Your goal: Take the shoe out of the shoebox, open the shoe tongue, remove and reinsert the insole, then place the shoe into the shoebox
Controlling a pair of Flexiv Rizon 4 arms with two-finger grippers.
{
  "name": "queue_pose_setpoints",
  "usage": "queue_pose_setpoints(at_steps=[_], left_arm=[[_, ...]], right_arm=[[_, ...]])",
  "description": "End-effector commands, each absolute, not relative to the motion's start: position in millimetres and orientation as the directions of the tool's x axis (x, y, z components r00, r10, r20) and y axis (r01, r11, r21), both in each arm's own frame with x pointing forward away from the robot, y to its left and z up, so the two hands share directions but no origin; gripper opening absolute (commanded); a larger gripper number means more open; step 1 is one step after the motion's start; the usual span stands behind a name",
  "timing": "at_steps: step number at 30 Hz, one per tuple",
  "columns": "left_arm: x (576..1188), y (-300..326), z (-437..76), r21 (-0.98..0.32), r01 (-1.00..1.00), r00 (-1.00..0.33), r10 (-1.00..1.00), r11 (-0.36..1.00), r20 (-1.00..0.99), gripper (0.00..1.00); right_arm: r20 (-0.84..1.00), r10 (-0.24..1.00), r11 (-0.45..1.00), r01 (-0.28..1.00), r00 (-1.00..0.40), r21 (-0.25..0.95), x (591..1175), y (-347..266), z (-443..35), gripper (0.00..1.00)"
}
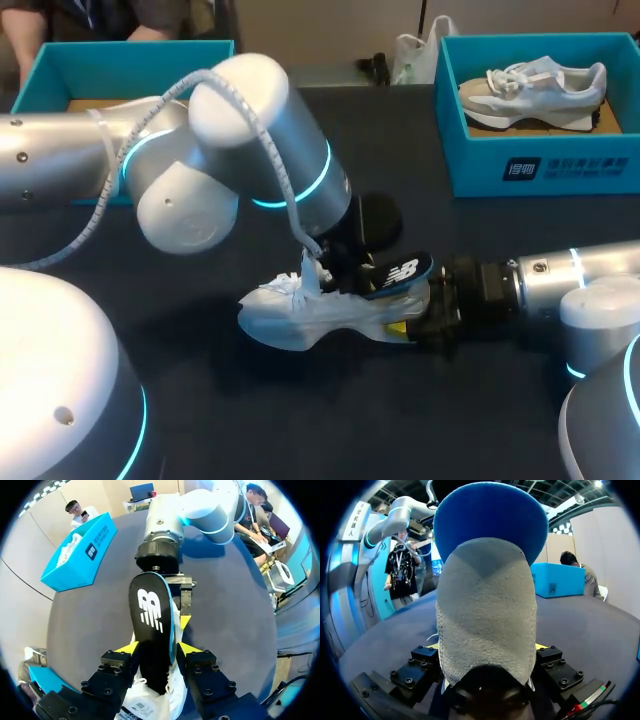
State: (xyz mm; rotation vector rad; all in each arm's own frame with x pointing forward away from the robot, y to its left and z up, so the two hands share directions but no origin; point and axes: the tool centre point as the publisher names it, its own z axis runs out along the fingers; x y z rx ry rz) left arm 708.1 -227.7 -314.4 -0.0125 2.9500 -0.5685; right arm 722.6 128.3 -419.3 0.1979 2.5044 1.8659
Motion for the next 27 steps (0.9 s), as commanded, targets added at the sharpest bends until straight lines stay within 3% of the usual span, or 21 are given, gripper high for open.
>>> queue_pose_setpoints(at_steps=[1, 27], left_arm=[[705, -235, -317, -0.363, 0.013, -0.985, -0.051, 0.932, -0.166, 0.46], [696, -262, -331, -0.323, -0.058, -0.921, -0.175, 0.945, -0.349, 0.45]], right_arm=[[0.067, 0.108, 0.286, 0.096, -0.992, 0.953, 722, 130, -419, 0.0], [0.067, 0.108, 0.286, 0.096, -0.992, 0.953, 722, 130, -419, 0.0]])
